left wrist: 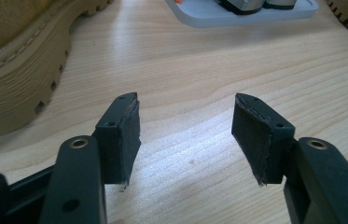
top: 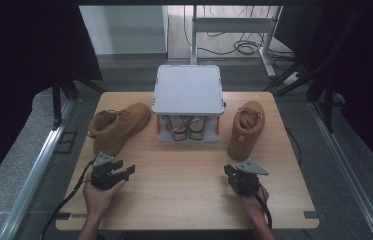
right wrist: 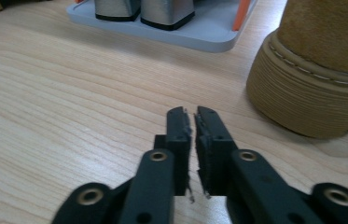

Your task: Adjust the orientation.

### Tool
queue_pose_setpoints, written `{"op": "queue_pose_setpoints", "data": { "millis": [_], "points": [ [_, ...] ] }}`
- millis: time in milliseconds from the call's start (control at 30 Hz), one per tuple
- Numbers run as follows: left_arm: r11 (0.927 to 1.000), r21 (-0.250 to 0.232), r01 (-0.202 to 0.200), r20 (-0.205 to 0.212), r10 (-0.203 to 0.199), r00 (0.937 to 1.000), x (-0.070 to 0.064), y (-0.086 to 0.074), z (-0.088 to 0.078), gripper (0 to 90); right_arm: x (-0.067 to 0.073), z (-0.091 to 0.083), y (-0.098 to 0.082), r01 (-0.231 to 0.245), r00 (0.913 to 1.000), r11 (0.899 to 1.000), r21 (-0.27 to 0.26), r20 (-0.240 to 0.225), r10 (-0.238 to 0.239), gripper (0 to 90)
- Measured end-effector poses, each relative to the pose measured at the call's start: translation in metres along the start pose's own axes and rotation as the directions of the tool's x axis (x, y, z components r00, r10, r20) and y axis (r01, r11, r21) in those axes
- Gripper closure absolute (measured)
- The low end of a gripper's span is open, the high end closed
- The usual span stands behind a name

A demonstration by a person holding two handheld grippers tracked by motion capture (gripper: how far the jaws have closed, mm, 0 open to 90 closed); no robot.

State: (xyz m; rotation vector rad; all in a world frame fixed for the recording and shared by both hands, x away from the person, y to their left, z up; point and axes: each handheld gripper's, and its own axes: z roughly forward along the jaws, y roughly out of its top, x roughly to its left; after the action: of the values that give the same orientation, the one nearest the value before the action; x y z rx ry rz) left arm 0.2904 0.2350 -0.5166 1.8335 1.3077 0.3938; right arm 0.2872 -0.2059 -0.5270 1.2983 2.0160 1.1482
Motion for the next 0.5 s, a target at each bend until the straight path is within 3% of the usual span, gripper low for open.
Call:
{"op": "queue_pose_setpoints", "data": {
  "millis": [333, 500],
  "points": [
    [0.9999, 0.004, 0.01, 0.001, -0.01, 1.0, 0.001, 0.0, 0.001, 41.4, 0.004, 0.007, 0.007, 0.005, 0.9999, 1.0, -0.004, 0.009, -0.005, 89.4],
    [0.9998, 0.008, 0.02, 0.003, -0.02, 0.9998, -0.001, -0.001, 0.002, 41.4, 0.014, 0.018, 0.019, 0.031, 0.9992, 0.999, -0.015, 0.027, -0.03, 89.5]
  ]
}}
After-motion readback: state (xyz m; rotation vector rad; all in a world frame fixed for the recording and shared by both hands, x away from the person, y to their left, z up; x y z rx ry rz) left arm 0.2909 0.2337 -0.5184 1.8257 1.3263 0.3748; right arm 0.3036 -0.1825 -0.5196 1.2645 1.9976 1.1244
